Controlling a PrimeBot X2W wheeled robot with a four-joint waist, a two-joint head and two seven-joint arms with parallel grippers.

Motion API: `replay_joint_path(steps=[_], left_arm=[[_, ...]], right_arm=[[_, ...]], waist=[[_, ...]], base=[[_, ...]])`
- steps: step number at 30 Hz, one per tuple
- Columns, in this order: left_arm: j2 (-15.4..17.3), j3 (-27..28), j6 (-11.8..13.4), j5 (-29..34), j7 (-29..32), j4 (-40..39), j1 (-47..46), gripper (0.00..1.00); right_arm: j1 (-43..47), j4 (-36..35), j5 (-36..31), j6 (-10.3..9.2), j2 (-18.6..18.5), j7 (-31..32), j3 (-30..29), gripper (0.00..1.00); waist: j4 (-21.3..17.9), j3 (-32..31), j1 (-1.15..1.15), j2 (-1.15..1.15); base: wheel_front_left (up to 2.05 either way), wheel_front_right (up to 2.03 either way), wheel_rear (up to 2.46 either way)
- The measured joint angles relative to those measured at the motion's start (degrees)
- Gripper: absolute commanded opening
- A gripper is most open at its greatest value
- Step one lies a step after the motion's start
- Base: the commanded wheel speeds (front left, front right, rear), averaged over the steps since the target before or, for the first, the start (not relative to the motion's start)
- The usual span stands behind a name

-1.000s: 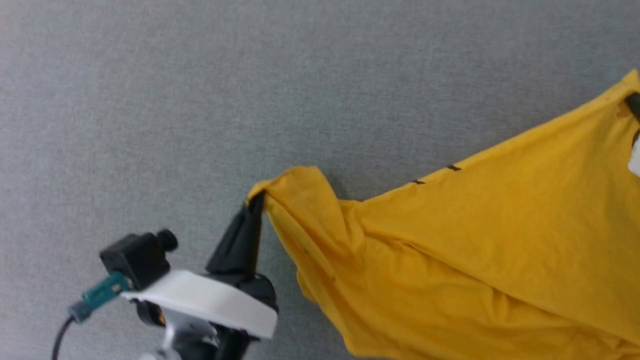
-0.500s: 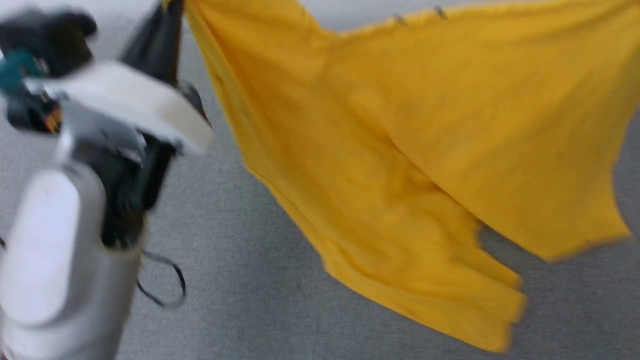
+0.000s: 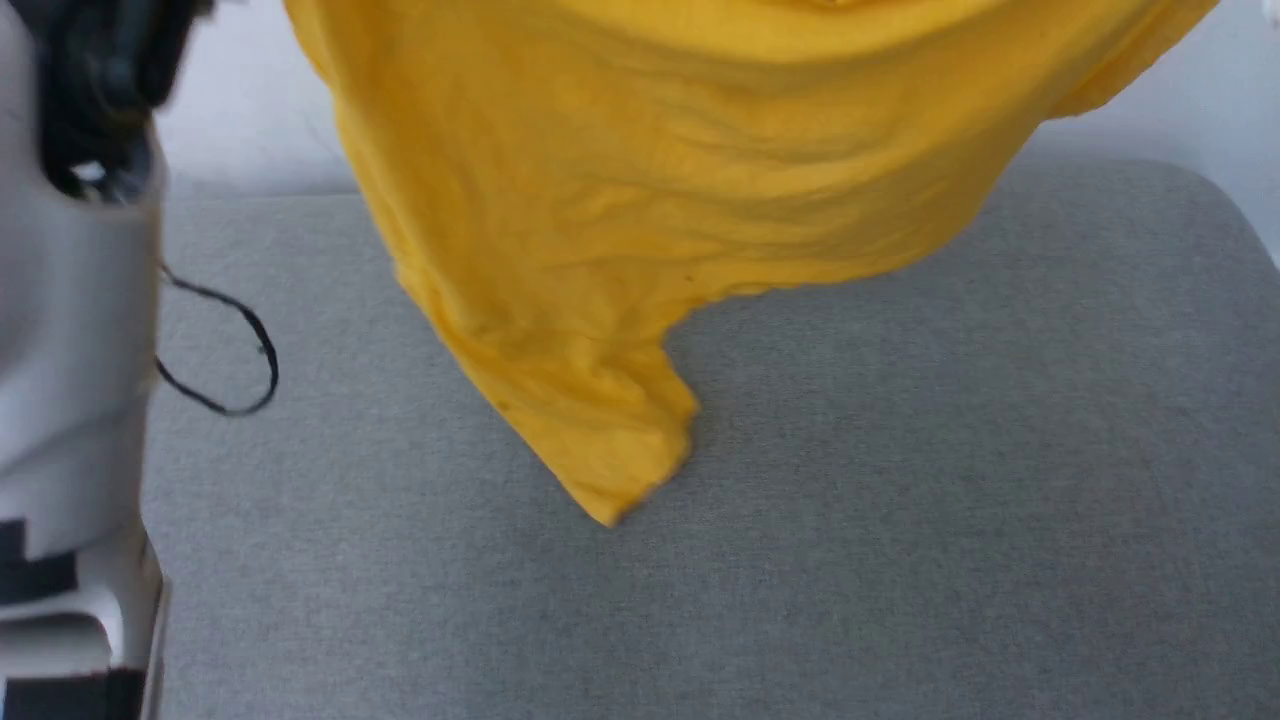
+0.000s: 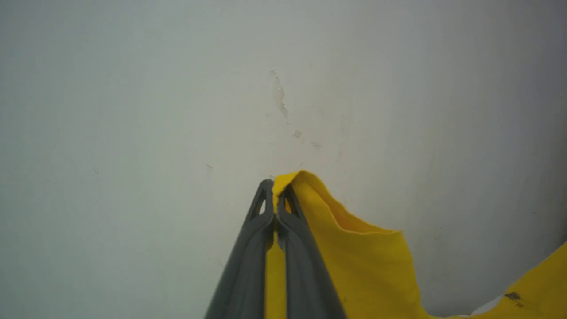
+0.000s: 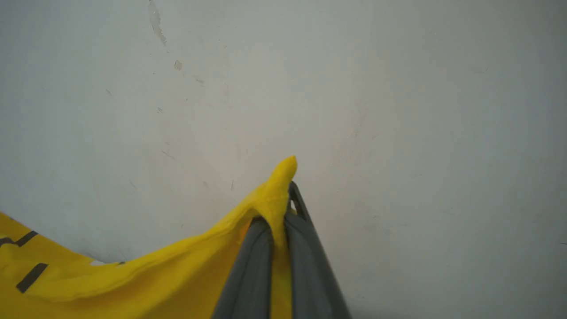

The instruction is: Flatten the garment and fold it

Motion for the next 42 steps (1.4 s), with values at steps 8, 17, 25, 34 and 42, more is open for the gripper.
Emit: replay_joint_path(steps=[8,17,25,34,42], left_arm=[[0.6,0.5,1.2,0.1,6.0,3.5,-13.9,0.00],[-0.1,-6.0,-1.0,8.4,0.5,10.3,-29.1,0.00],[-0.2,-8.3,-4.6,13.2,-13.1,19.3,-42.3,0.00],[-2.8,-10.3,-5.5,15.9,-27.2,24.0,-51.5,0.00],[-1.4,-10.0,-6.6,13.7,-35.8,24.7,-43.0,0.00]], right_arm=[[-5.2,-2.6,1.7,0.00,-0.1,4.9,1.5,0.00],[-15.9,2.2,1.9,0.00,2.0,4.4,-1.1,0.00],[-25.8,11.7,0.4,0.00,5.8,-3.6,-0.4,0.00],[-32.1,15.2,-2.9,0.00,0.4,-12.8,0.2,0.00],[-31.1,18.2,-2.1,0.00,-2.8,-21.0,7.8,0.00]], waist=[[-2.0,2.8,0.01,0.00],[-2.9,12.3,0.03,0.00],[-4.8,22.4,0.05,0.00],[-6.6,32.4,0.02,0.00],[-5.5,40.0,0.03,0.00]], base=[[0.00,0.00,0.00],[0.00,0.00,0.00],[0.00,0.00,0.00],[0.00,0.00,0.00],[0.00,0.00,0.00]])
